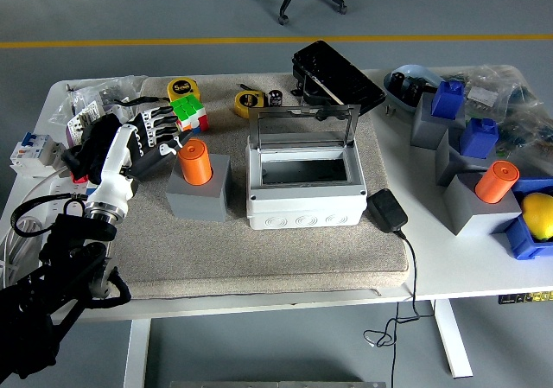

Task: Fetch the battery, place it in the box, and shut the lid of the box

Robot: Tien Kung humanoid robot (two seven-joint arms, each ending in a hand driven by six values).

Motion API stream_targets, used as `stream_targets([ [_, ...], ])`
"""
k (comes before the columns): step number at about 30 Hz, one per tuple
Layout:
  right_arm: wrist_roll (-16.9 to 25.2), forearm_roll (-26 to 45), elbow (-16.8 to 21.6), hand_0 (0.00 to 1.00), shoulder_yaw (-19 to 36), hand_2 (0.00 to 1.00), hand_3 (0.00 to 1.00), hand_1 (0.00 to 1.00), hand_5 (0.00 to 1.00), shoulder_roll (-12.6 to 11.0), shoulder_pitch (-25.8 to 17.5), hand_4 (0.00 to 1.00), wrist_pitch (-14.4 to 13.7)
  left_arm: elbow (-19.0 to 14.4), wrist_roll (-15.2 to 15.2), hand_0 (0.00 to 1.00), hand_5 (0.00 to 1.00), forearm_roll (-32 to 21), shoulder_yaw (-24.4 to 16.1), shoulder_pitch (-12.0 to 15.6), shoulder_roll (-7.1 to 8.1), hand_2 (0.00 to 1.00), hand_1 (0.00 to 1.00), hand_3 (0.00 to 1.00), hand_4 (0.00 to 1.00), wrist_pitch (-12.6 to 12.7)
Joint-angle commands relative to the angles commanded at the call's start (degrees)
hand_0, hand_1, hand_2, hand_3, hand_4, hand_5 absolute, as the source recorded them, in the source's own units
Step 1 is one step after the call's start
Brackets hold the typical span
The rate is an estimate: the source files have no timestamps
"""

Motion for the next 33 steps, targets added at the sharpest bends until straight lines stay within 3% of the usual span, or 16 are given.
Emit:
stream_targets([
  [8,0.0,0.2,0.0,0.572,-0.2,0.667,0.585,0.643,0.485,-0.1,0.0,0.944,0.0,0.0,-1.5,0.683,0.418,-2.6,3.6,-1.8,-0.61,0.736,0.717,0.756,0.998,0.8],
  [14,0.0,0.2,0.0,0.573,-0.5,0.668,0.586,0.643,0.485,-0.1,0.1,0.945,0.0,0.2,-1.5,0.667,0.421,-4.1,5.8,-2.7,-1.07,0.702,0.695,0.727,0.998,0.7],
  [15,0.0,0.2,0.0,0.572,-0.5,0.668,0.586,0.643,0.485,-0.1,0.1,0.945,0.0,0.2,-1.5,0.632,0.426,-4.2,6.2,-2.8,-1.04,0.655,0.649,0.678,0.998,0.8],
  [26,0.0,0.3,0.0,0.573,-0.8,0.668,0.586,0.643,0.484,-0.3,0.3,0.946,0.0,1.7,-2.4,0.606,0.432,-7.7,9.0,-4.2,-1.36,0.612,0.623,0.651,0.998,1.0],
  [27,0.0,0.3,0.0,0.573,-0.8,0.668,0.587,0.643,0.484,-0.3,0.3,0.947,0.0,1.9,-2.5,0.525,0.434,-8.2,9.2,-4.4,-1.40,0.550,0.583,0.621,0.998,1.0],
  [32,-0.1,0.3,0.0,0.573,-1.0,0.668,0.587,0.643,0.484,-0.3,0.3,0.947,0.0,2.4,-2.9,0.525,0.434,-11.0,9.8,-5.0,-1.51,0.550,0.583,0.621,0.998,0.7],
  [33,-0.1,0.4,0.0,0.573,-1.1,0.667,0.586,0.643,0.483,-0.3,0.2,0.947,0.0,2.5,-2.9,0.457,0.434,-11.6,10.1,-5.1,-1.52,0.531,0.557,0.596,0.998,0.6],
])
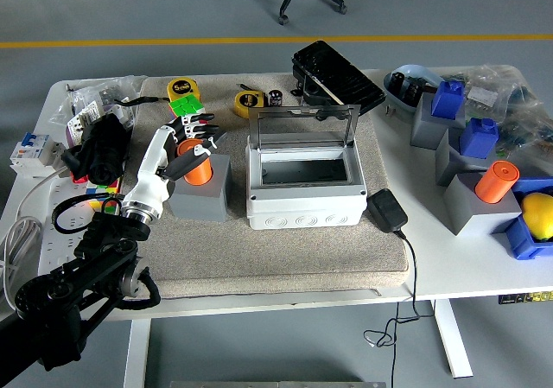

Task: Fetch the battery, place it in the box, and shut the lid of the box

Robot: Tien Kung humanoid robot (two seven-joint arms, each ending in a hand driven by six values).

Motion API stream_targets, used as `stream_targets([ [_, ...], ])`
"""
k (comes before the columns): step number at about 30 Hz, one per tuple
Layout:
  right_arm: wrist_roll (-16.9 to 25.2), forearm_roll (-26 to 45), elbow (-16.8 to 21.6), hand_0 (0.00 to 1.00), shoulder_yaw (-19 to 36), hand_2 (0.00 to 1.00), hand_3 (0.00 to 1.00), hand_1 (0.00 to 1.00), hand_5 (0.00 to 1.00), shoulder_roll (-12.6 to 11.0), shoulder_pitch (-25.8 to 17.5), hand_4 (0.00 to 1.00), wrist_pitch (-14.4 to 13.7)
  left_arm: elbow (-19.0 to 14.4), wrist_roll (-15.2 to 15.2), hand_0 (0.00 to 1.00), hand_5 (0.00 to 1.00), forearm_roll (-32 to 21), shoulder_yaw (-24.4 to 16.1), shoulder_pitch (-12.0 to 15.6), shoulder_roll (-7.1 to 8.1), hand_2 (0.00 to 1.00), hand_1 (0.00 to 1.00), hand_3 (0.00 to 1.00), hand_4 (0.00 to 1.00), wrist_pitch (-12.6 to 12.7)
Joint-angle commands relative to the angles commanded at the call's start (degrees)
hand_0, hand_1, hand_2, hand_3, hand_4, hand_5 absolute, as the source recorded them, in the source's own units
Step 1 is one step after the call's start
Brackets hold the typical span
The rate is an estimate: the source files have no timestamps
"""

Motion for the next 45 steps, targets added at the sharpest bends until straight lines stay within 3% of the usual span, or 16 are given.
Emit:
stream_targets([
  [23,0.1,0.0,0.0,0.574,0.2,0.668,0.587,0.643,0.479,0.1,-0.3,0.949,0.1,1.6,-1.7,0.424,0.427,-4.1,3.8,-1.6,-0.51,0.491,0.524,0.533,0.998,0.4],
  [30,0.0,0.0,0.0,0.574,0.4,0.668,0.587,0.643,0.480,0.1,-0.3,0.950,0.1,2.0,-1.9,0.355,0.417,-4.9,4.0,-1.9,-0.51,0.451,0.453,0.505,0.998,0.6],
  [35,0.0,0.0,0.0,0.574,0.5,0.668,0.587,0.643,0.480,0.1,-0.3,0.950,0.1,2.3,-2.5,0.355,0.417,-6.0,4.1,-2.2,-0.54,0.451,0.453,0.505,0.998,0.8],
  [36,0.0,0.0,0.0,0.574,0.4,0.668,0.587,0.643,0.478,0.1,-0.3,0.950,0.1,2.4,-2.7,0.265,0.416,-6.2,4.2,-2.2,-0.54,0.422,0.381,0.492,0.998,0.9],
  [45,0.1,0.0,0.1,0.574,0.4,0.668,0.587,0.643,0.477,0.1,-0.2,0.950,0.1,2.9,-3.4,0.238,0.408,-7.6,5.2,-2.6,-0.58,0.387,0.340,0.479,0.998,1.2],
])
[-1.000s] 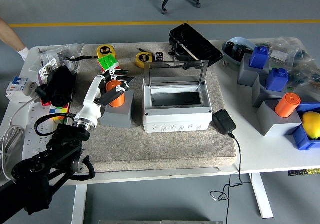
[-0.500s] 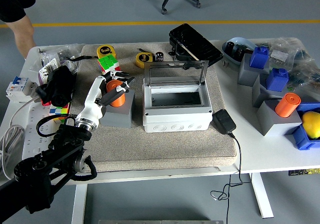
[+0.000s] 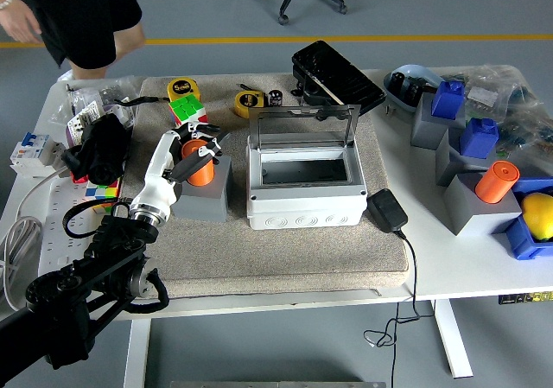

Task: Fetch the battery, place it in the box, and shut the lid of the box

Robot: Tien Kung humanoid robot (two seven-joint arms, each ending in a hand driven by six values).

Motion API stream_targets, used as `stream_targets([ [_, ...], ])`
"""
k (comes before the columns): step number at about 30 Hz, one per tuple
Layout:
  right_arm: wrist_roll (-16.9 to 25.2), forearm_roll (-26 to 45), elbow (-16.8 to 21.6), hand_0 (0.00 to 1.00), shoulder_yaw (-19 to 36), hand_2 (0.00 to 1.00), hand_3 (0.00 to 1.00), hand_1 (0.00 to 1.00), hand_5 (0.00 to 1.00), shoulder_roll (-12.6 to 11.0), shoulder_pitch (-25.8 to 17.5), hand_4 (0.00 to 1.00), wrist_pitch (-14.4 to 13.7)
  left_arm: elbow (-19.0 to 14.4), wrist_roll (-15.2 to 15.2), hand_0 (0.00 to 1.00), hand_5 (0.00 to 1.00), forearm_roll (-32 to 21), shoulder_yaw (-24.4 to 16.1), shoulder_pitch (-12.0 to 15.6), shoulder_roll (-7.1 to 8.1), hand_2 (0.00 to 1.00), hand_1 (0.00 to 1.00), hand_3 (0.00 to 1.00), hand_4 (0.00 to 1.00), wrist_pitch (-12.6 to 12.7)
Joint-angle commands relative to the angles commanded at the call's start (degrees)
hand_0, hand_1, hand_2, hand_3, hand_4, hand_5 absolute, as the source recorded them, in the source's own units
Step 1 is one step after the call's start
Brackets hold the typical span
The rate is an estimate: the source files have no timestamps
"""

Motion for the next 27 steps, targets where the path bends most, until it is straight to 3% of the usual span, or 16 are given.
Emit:
stream_targets([
  [8,0.0,0.1,0.0,0.574,0.0,0.668,0.586,0.643,0.477,0.0,0.1,0.950,0.0,0.4,-0.6,0.236,0.407,-1.3,0.8,-0.6,-0.05,0.379,0.339,0.473,0.998,0.3],
  [9,0.0,0.1,0.0,0.574,0.0,0.668,0.587,0.643,0.478,0.0,0.1,0.951,0.0,0.4,-0.8,0.221,0.405,-1.6,1.0,-0.7,-0.06,0.336,0.281,0.438,0.998,0.3],
  [15,0.0,0.1,0.0,0.574,0.0,0.668,0.587,0.643,0.478,-0.1,0.1,0.951,0.0,0.8,-1.8,0.221,0.405,-3.0,2.1,-1.3,-0.22,0.336,0.281,0.438,0.998,0.6],
  [16,0.0,0.1,0.0,0.574,0.0,0.668,0.587,0.643,0.478,-0.1,0.1,0.950,0.0,0.8,-1.9,0.192,0.397,-3.2,2.2,-1.4,-0.22,0.296,0.225,0.393,0.998,0.6],
  [27,0.0,0.2,0.0,0.574,-0.1,0.668,0.587,0.643,0.478,-0.1,0.2,0.950,0.1,1.6,-2.8,0.186,0.386,-5.0,3.2,-2.1,-0.45,0.283,0.215,0.361,0.998,0.9],
])
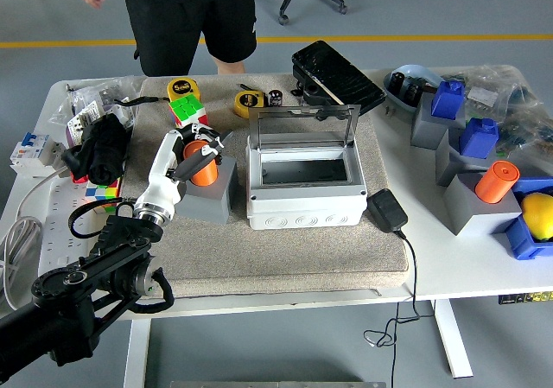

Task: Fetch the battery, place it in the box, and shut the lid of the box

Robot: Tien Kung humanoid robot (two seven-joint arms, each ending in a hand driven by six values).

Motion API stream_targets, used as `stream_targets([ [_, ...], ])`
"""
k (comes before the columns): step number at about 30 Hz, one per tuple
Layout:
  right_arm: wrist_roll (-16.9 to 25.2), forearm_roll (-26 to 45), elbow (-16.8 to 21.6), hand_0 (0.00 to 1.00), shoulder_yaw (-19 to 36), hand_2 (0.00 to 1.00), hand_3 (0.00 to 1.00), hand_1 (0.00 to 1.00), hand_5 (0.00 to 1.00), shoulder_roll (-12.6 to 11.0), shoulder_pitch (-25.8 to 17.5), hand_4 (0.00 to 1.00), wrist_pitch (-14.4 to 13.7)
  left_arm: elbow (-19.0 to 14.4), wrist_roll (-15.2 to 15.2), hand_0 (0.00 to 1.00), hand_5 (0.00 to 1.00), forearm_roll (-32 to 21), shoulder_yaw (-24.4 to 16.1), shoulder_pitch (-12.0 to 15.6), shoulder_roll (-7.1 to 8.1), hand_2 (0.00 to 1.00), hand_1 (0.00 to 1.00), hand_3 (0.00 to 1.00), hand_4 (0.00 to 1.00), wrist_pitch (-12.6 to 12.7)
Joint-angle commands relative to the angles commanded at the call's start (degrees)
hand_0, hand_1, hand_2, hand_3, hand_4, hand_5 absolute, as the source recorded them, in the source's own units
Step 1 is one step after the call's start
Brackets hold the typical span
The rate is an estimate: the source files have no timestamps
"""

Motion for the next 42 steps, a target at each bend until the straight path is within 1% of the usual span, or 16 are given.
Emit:
stream_targets([
  [1,0.0,0.0,0.0,0.574,0.0,0.668,0.587,0.643,0.478,0.0,0.0,0.950,0.0,0.2,-0.2,0.172,0.389,-0.3,0.1,-0.1,-0.06,0.264,0.200,0.306,0.998,0.1],
  [5,0.0,0.0,0.0,0.574,0.1,0.668,0.587,0.643,0.478,0.0,0.1,0.950,0.0,0.5,-0.5,0.172,0.389,-1.2,0.5,-0.5,-0.17,0.264,0.200,0.306,0.998,0.2],
  [6,0.0,-0.1,0.0,0.574,0.1,0.668,0.587,0.643,0.478,0.0,0.1,0.950,0.0,0.6,-0.6,0.120,0.375,-1.7,0.6,-0.6,-0.22,0.225,0.168,0.249,0.998,0.1],
  [12,0.0,0.0,0.0,0.574,0.1,0.668,0.587,0.643,0.478,0.0,0.1,0.950,-0.1,0.4,-0.1,0.120,0.375,-2.5,0.8,-0.7,-0.23,0.225,0.168,0.249,0.998,-0.4],
  [13,0.0,0.0,0.0,0.574,0.2,0.668,0.587,0.643,0.478,0.1,0.1,0.950,-0.1,0.4,0.1,0.034,0.363,-2.5,0.8,-0.6,-0.22,0.164,0.092,0.171,0.998,-0.5],
  [22,0.0,-0.1,0.0,0.574,0.4,0.668,0.587,0.643,0.478,0.1,0.1,0.950,-0.1,-1.0,2.6,0.025,0.353,-0.3,-0.4,-0.2,-0.16,0.160,0.087,0.156,0.998,-1.7],
  [27,0.0,-0.1,0.0,0.576,0.6,0.668,0.587,0.643,0.479,0.2,0.1,0.950,-0.1,-2.4,3.2,0.021,0.351,1.4,-2.3,0.4,-0.13,0.153,0.082,0.149,0.998,-1.5],
  [32,0.0,-0.1,0.0,0.574,0.6,0.668,0.587,0.643,0.479,0.1,0.0,0.950,-0.1,-4.6,4.6,0.020,0.347,5.9,-4.7,1.2,0.14,0.153,0.081,0.146,0.998,-1.1],
  [36,0.0,-0.1,0.0,0.574,0.5,0.668,0.587,0.643,0.479,0.1,-0.1,0.950,-0.1,-7.0,7.2,0.020,0.347,10.8,-6.4,1.7,1.06,0.153,0.081,0.146,0.998,-1.4],
  [37,0.0,-0.1,0.0,0.573,0.5,0.668,0.587,0.643,0.481,0.1,-0.1,0.950,-0.1,-7.9,7.9,0.019,0.315,12.3,-6.9,1.9,1.35,0.152,0.078,0.143,0.998,-1.2],
  [38,0.0,-0.1,0.0,0.573,0.4,0.668,0.587,0.643,0.481,0.1,-0.1,0.950,-0.1,-8.8,8.6,0.019,0.315,13.7,-7.3,2.1,1.60,0.152,0.078,0.143,0.998,-0.9],
  [40,0.0,-0.1,0.0,0.573,0.4,0.668,0.587,0.643,0.481,0.1,-0.1,0.950,-0.1,-10.6,10.5,0.019,0.315,16.7,-8.2,2.5,1.99,0.152,0.078,0.143,0.998,-1.0],
  [42,0.0,-0.1,0.0,0.573,0.3,0.668,0.587,0.643,0.481,0.0,0.0,0.950,-0.1,-13.8,13.5,0.019,0.315,21.5,-8.6,2.6,2.59,0.152,0.078,0.143,0.998,-0.9],
])
